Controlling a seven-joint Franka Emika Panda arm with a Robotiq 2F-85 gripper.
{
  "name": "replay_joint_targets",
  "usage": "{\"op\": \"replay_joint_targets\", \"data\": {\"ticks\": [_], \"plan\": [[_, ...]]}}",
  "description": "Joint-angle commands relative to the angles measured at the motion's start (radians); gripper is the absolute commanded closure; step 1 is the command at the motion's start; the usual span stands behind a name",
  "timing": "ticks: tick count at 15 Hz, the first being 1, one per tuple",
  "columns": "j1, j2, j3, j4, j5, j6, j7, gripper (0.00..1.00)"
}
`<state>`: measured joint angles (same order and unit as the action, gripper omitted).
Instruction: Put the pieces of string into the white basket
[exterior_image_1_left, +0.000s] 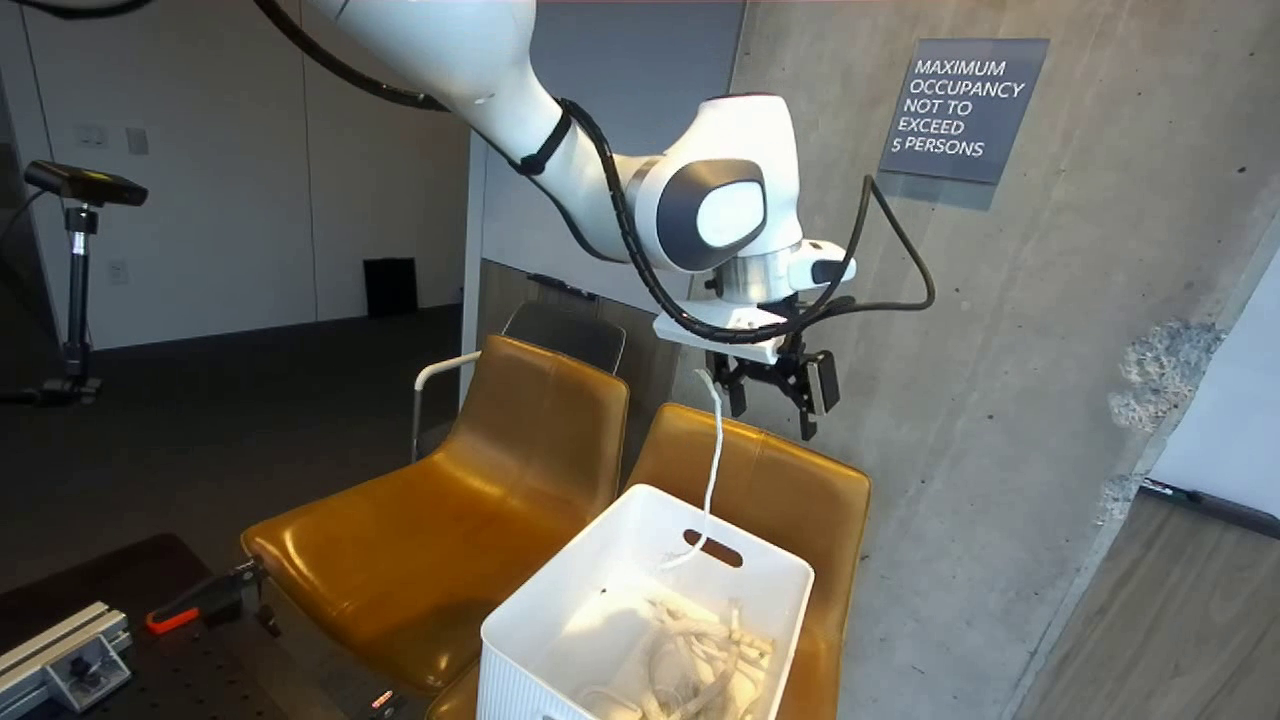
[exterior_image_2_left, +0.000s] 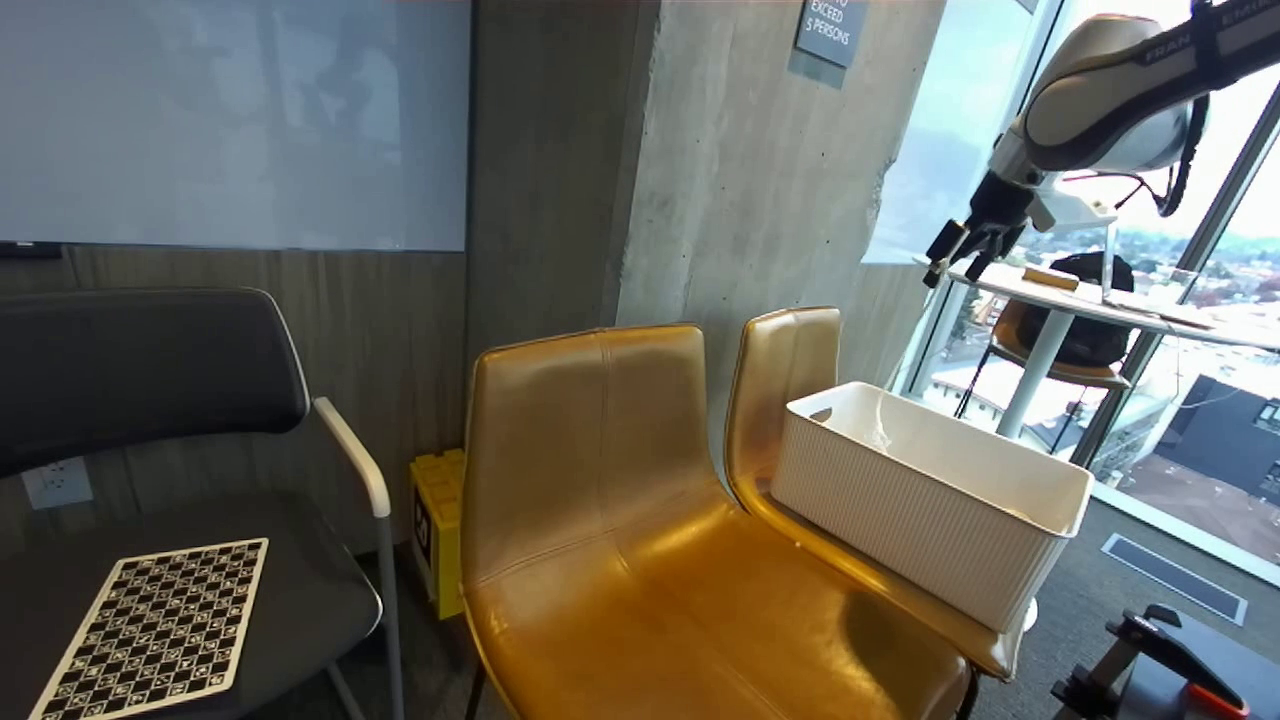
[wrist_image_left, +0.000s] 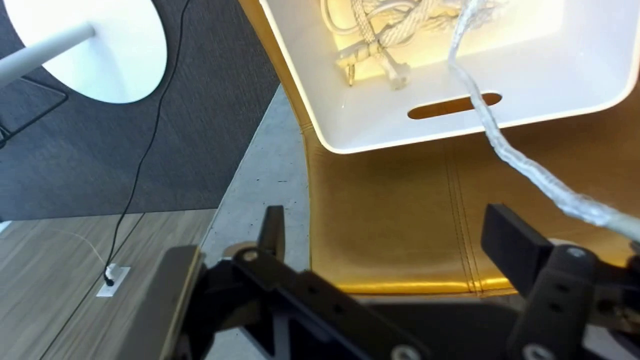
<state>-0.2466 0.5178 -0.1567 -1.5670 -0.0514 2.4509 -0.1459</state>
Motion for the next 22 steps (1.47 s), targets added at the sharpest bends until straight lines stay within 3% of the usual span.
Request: {"op": "replay_joint_targets", "data": {"ticks": [1,5,6,7,8,10,12,18,22], "plan": [[0.021,0.06,-0.035,0.027,-0.052,0.082,0.082,0.0],[0.085,0.115,-0.098,0.013,-0.163,0.146,0.185,0.0],[0.079,0.122,-0.083,0.017,-0.144,0.137,0.188,0.0],[0.134,0.139,-0.134,-0.005,-0.215,0.179,0.239,0.0],[0.143,0.147,-0.141,0.001,-0.232,0.175,0.244,0.0],[0.13,0.152,-0.124,0.026,-0.203,0.149,0.253,0.0],[0.168,0.168,-0.154,0.016,-0.245,0.161,0.286,0.0],[0.193,0.208,-0.176,0.021,-0.259,0.164,0.331,0.0],[0.247,0.234,-0.275,0.038,-0.341,0.209,0.427,0.0]]}}
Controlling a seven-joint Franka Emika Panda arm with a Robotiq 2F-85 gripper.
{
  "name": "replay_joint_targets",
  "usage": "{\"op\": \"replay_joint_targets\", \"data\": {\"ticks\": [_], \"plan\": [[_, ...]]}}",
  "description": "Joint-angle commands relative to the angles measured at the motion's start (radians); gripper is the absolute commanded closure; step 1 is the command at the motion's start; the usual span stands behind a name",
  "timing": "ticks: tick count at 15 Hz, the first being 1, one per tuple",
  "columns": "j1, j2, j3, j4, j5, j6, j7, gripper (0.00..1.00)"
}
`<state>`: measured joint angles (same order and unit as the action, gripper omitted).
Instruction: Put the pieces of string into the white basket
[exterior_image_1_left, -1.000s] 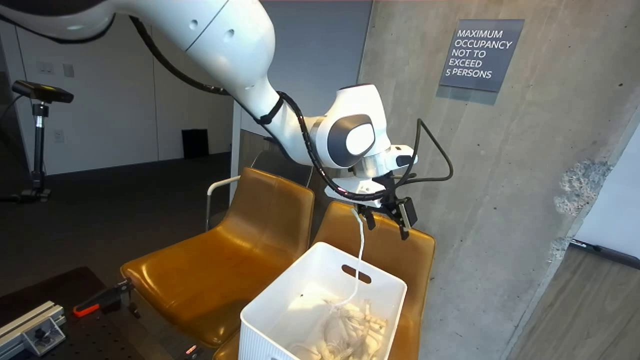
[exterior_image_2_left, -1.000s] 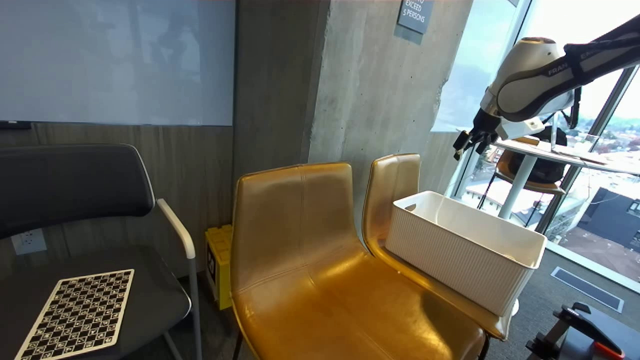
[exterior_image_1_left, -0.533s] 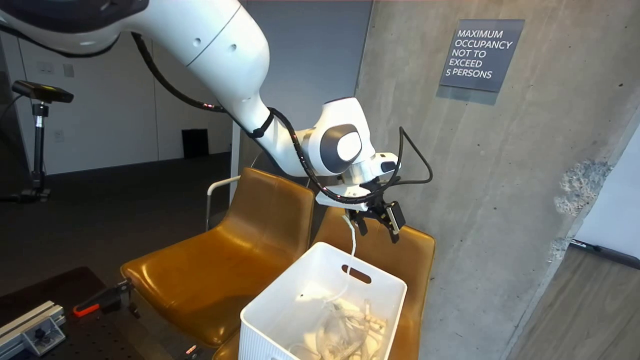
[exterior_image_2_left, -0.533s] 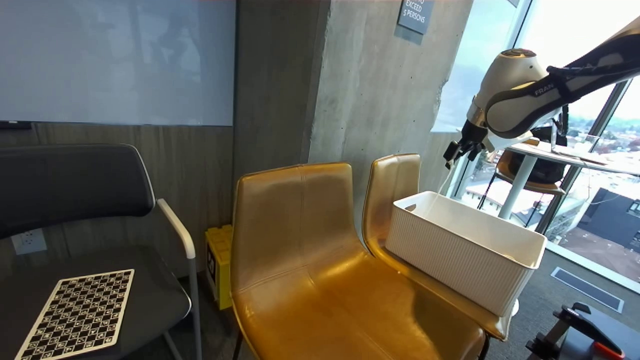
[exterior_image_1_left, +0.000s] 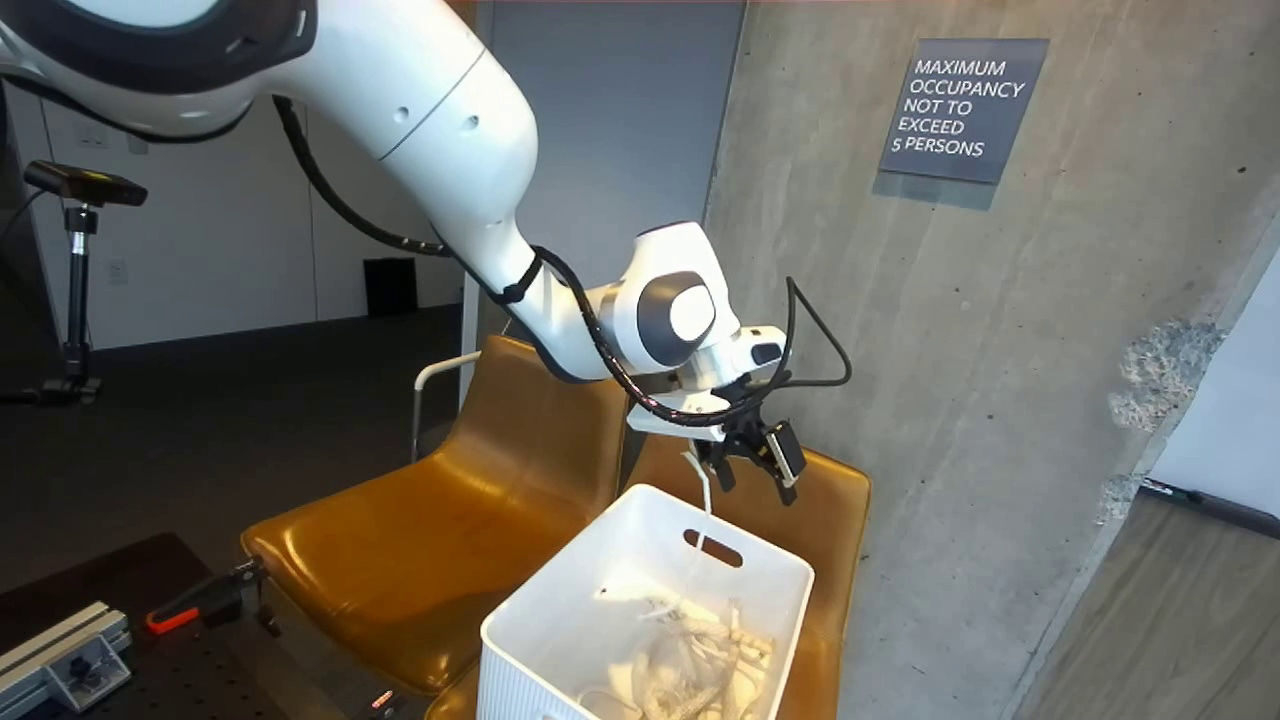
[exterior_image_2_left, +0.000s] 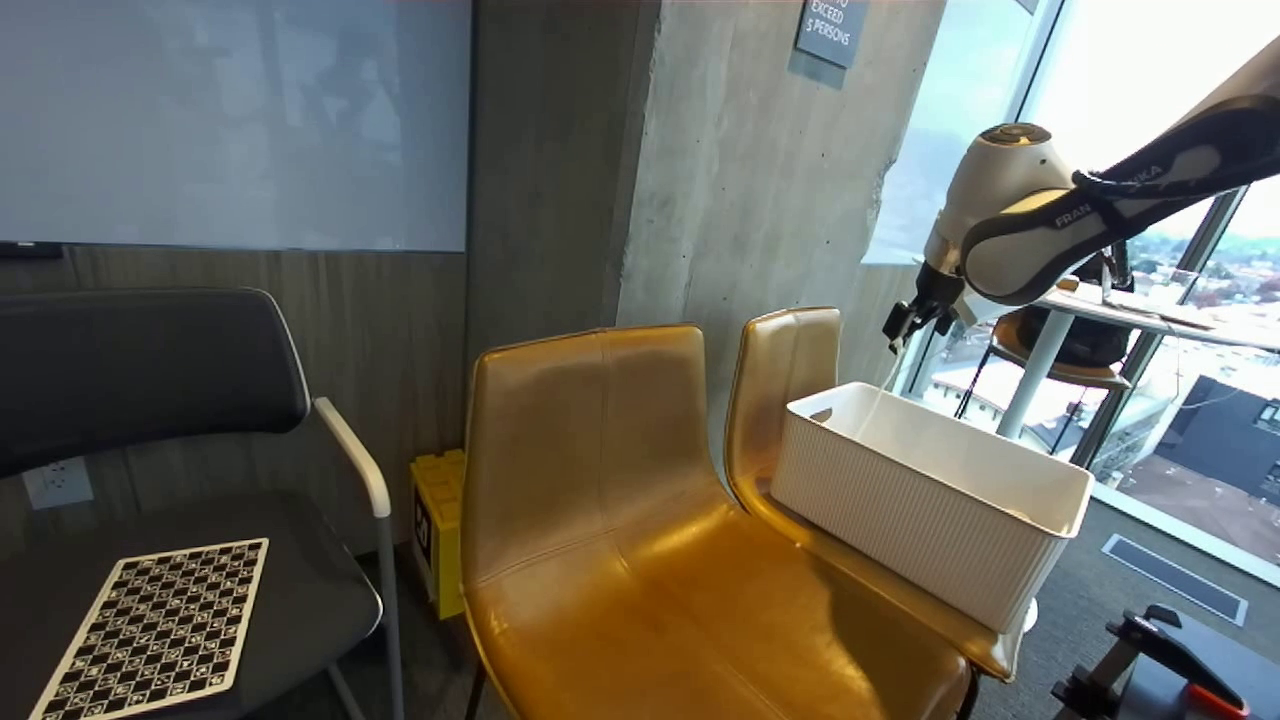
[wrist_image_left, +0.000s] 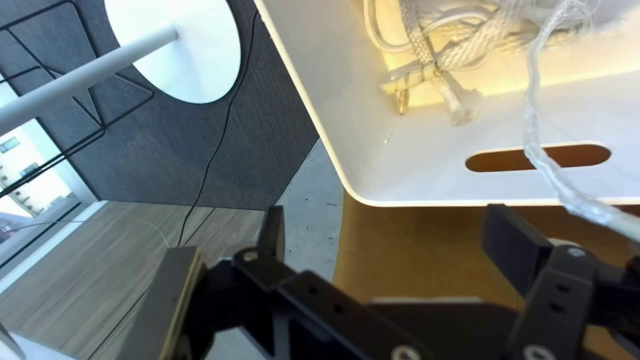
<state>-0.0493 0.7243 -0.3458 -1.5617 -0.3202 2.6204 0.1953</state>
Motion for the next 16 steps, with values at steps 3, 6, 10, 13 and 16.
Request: {"op": "replay_joint_targets", "data": {"ticks": [3,6,10,13,16], "plan": [[0.103,0.051,-0.194,0.064,-0.163,0.066,0.184,0.0],[0.155,0.08,-0.284,0.083,-0.249,0.074,0.283,0.0],[0.216,0.114,-0.361,0.083,-0.318,0.068,0.386,0.0],[0.255,0.138,-0.394,0.075,-0.362,0.067,0.451,0.0],[0.277,0.156,-0.408,0.07,-0.403,0.064,0.506,0.0]]}}
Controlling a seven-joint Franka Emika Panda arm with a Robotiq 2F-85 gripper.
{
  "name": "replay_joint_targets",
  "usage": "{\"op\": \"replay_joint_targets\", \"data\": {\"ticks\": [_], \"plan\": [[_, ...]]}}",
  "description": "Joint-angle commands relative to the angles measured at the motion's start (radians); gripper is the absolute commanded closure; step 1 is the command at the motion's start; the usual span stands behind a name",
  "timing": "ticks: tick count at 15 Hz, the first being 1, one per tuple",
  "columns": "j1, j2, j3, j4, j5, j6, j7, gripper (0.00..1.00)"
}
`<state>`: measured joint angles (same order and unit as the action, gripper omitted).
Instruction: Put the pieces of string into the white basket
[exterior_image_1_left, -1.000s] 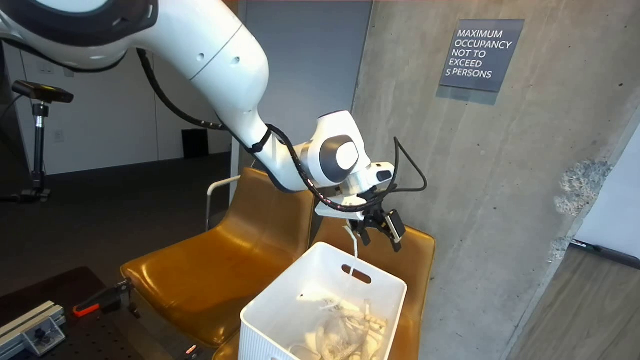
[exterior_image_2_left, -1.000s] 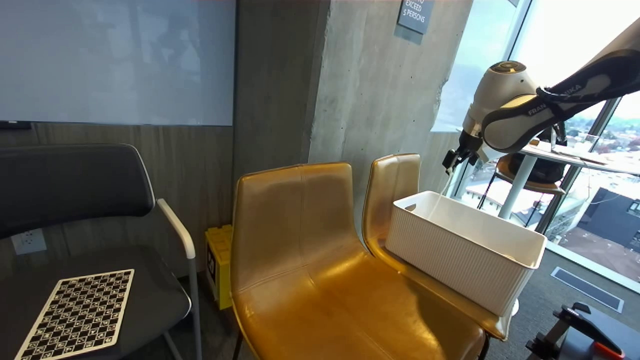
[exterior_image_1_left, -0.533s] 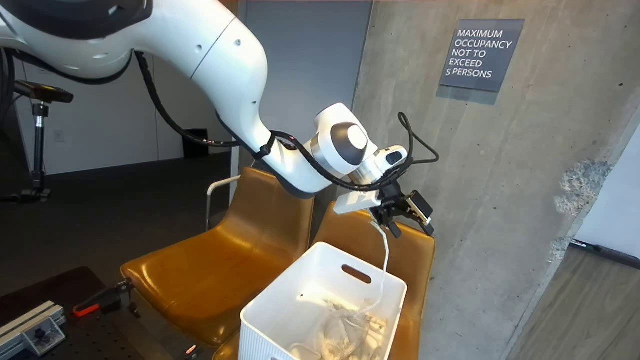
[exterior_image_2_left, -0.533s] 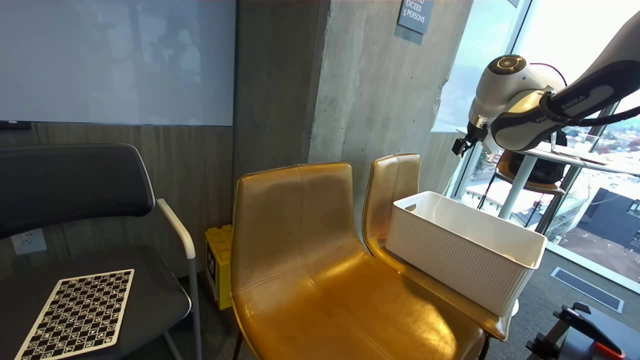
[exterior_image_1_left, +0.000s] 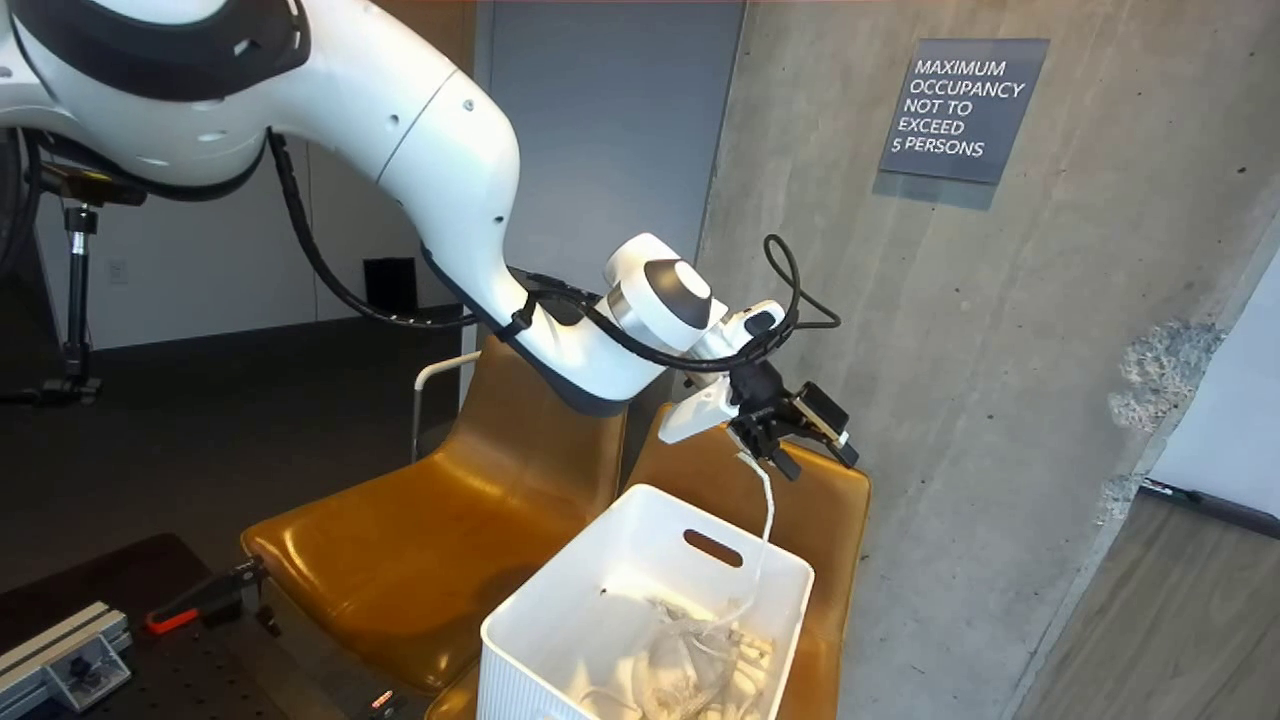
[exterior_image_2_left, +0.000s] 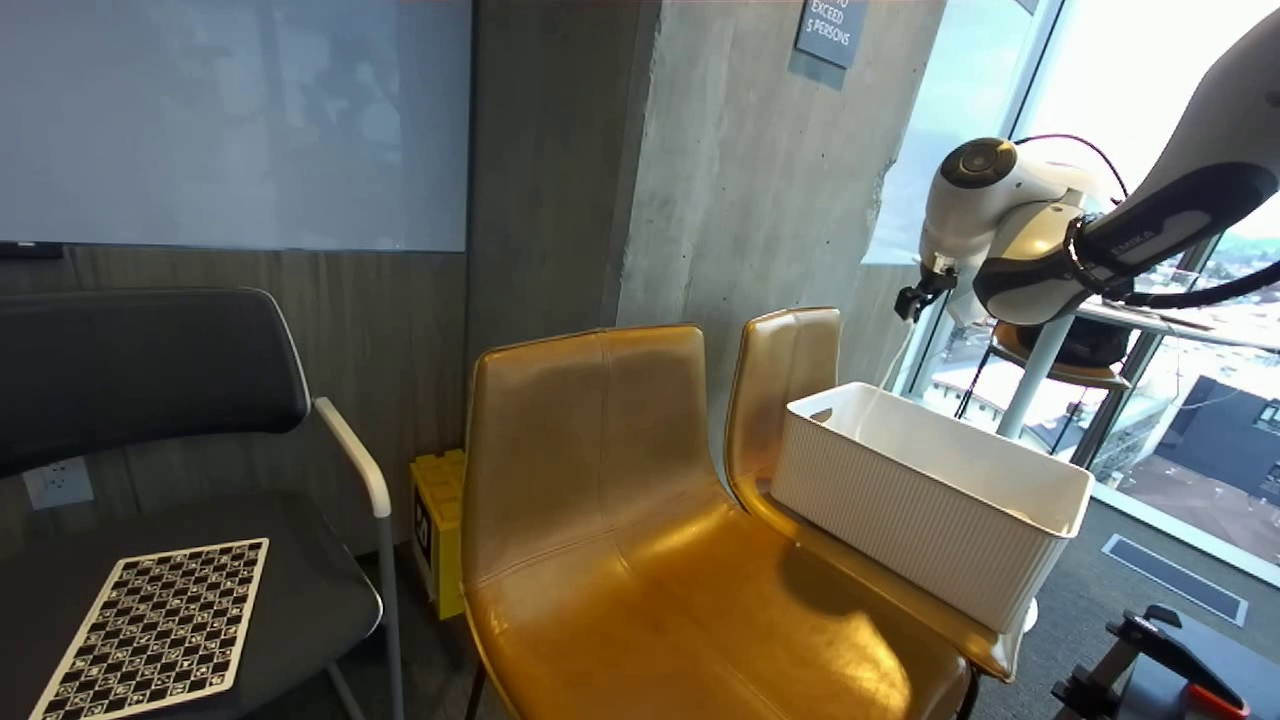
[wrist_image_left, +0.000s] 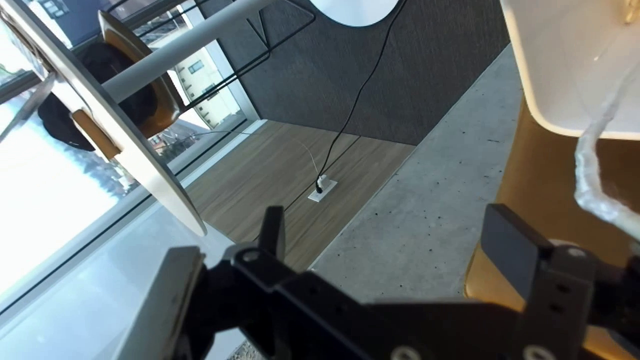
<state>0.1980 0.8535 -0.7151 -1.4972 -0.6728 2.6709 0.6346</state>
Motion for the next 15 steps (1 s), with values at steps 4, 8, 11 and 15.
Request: {"op": "replay_joint_targets", "data": {"ticks": [4,8,11,15], "plan": [[0.042,0.042,-0.037,0.0,-0.097,0.006,0.133,0.0],[0.012,0.03,0.006,0.004,-0.088,-0.008,0.109,0.0],[0.012,0.031,0.006,0.004,-0.088,-0.008,0.11,0.0],[0.006,0.022,0.025,-0.004,-0.083,-0.012,0.091,0.0]]}}
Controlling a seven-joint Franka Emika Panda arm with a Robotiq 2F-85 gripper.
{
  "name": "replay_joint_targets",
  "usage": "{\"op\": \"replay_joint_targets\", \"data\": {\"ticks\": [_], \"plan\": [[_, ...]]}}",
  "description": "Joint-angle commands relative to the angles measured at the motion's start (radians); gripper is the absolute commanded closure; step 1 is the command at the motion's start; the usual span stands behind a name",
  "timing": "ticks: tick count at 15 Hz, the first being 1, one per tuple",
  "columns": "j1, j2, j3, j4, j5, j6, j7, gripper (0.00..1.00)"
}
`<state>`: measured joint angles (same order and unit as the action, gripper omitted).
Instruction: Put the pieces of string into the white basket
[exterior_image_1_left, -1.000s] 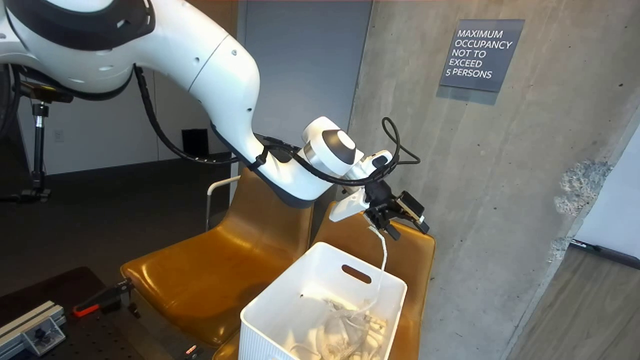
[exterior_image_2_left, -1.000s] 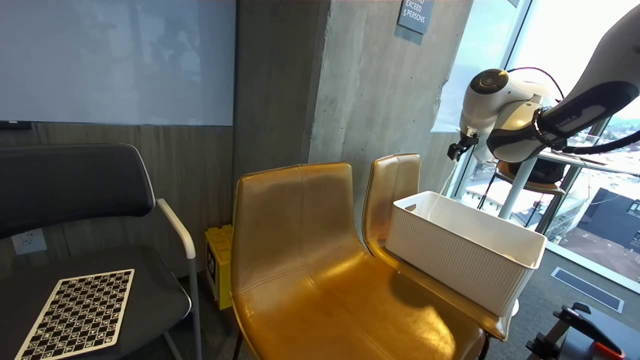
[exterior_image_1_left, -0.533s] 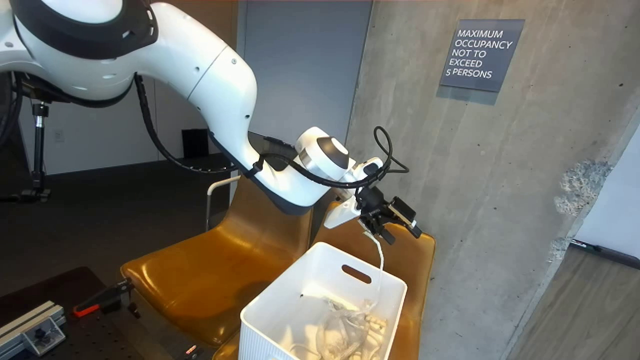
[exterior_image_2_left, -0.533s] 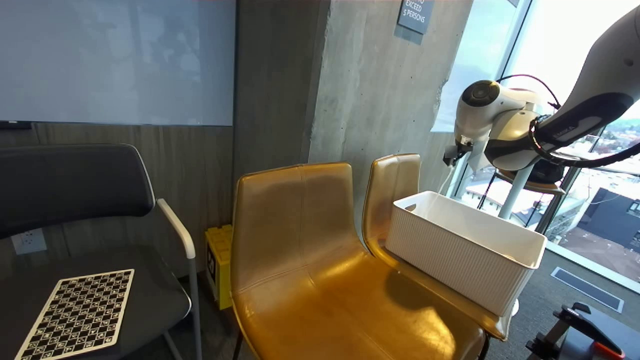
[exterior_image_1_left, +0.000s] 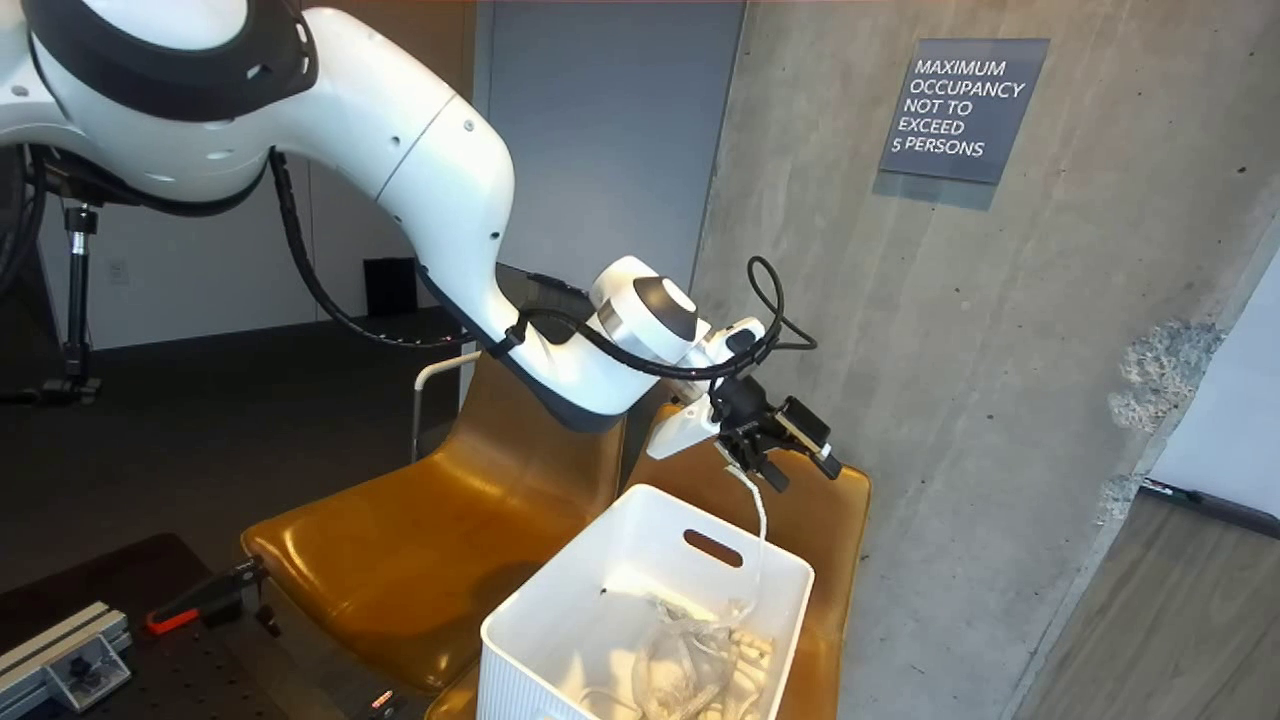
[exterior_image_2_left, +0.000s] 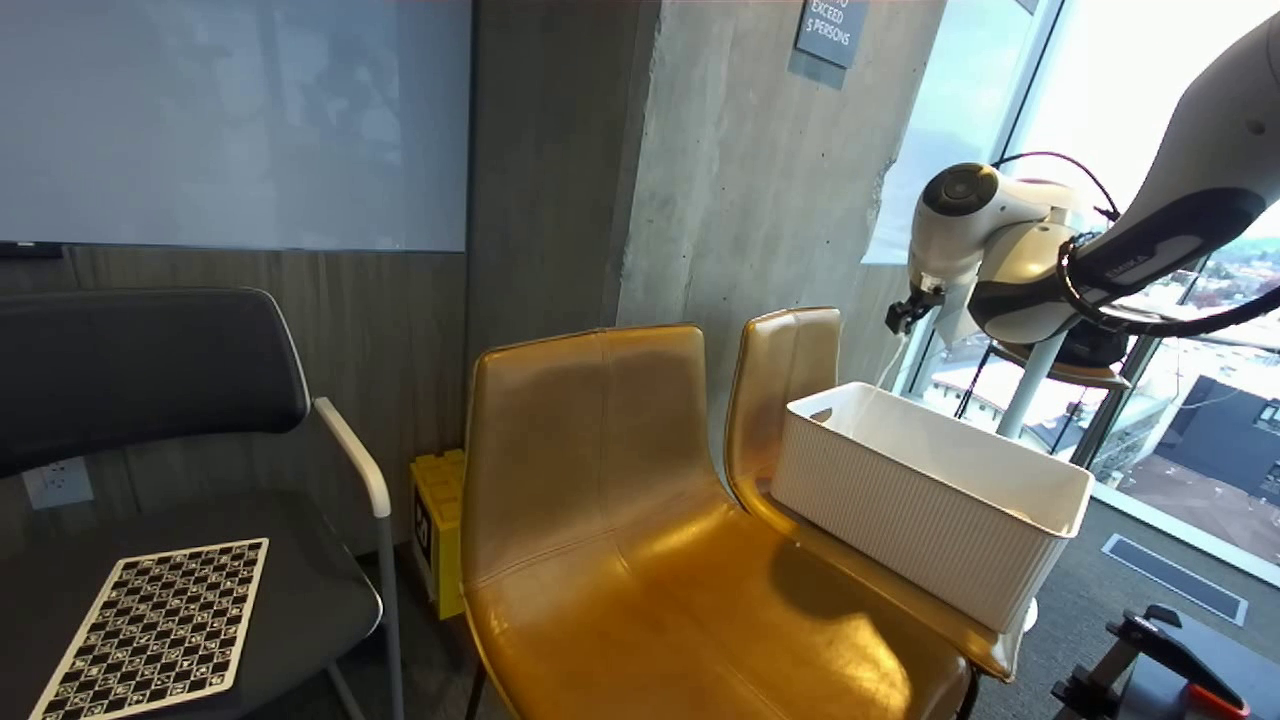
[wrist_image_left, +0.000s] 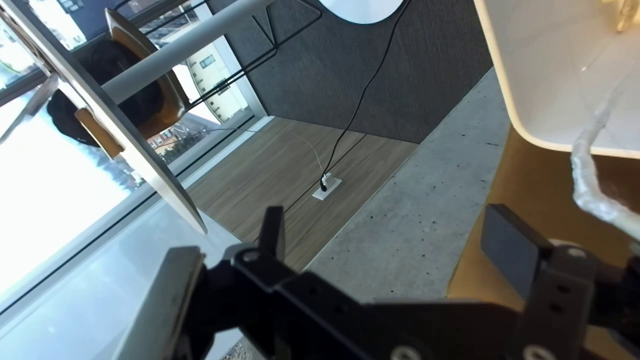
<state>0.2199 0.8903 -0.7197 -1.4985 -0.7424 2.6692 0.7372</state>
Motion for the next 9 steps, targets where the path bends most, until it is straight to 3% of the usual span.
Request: {"op": "replay_joint_targets", "data": {"ticks": [1,2,9], "plan": [[-0.019,-0.017,0.037,-0.004,-0.014,-0.009,-0.017,0.25],[-0.022,-0.016,0.044,-0.004,-0.013,-0.009,-0.019,0.28],[-0.04,-0.02,0.083,-0.003,-0.01,-0.013,-0.031,0.8]]}}
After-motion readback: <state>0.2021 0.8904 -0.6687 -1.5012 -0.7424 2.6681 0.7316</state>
